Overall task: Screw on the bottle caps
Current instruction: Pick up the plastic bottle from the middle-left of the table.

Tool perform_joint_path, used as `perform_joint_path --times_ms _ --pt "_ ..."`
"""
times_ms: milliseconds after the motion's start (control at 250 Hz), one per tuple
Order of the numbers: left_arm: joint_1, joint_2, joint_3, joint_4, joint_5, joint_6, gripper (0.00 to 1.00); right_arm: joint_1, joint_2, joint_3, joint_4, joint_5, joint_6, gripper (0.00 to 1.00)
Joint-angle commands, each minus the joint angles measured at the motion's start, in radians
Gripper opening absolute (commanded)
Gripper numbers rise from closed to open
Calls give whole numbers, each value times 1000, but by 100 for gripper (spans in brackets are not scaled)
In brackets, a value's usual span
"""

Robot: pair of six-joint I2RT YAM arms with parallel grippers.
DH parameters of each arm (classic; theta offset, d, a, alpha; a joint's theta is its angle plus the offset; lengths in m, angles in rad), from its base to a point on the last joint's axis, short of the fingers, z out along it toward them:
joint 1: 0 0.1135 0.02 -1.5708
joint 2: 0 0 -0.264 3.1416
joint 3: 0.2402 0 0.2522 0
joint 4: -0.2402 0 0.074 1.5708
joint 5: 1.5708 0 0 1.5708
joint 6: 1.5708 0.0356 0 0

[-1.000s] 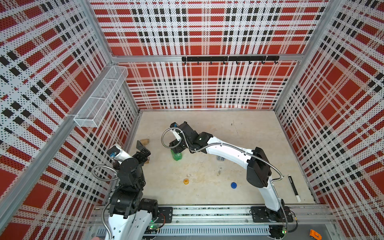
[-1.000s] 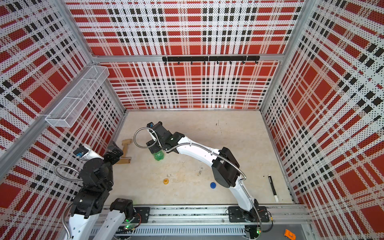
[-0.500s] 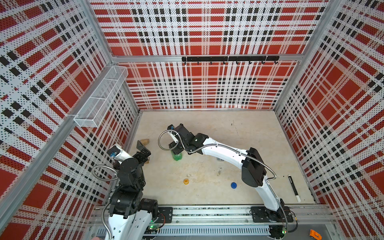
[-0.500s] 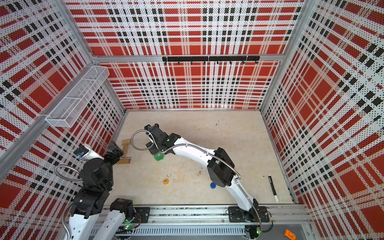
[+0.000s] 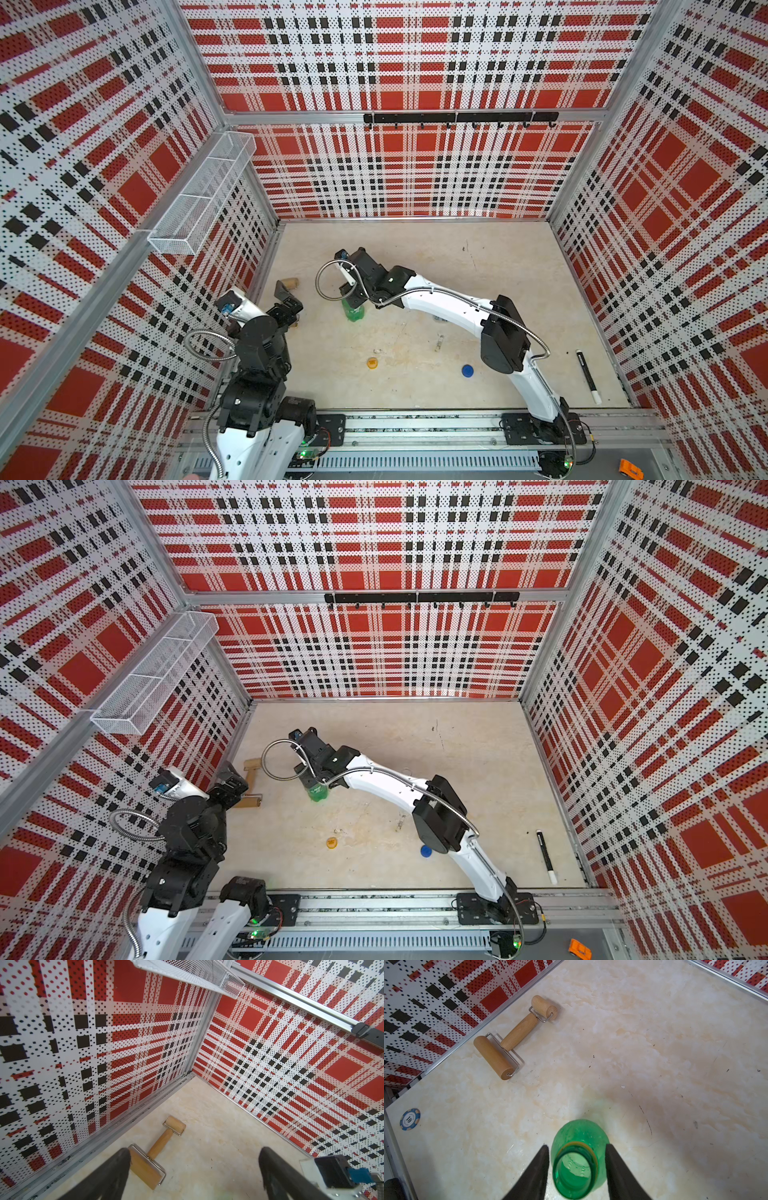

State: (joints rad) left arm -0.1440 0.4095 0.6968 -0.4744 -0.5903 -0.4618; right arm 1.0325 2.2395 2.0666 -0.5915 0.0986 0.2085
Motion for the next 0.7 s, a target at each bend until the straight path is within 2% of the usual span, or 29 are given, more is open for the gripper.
perform_joint_path --times_ms 0,176,696 --pt "-8 4 -2 13 1 15 99 3 29 29 19 6 -4 49" --pt "-7 1 -1 14 2 15 99 5 34 26 16 3 3 51" --pt "-7 3 -3 15 7 17 99 5 32 17 25 19 11 37"
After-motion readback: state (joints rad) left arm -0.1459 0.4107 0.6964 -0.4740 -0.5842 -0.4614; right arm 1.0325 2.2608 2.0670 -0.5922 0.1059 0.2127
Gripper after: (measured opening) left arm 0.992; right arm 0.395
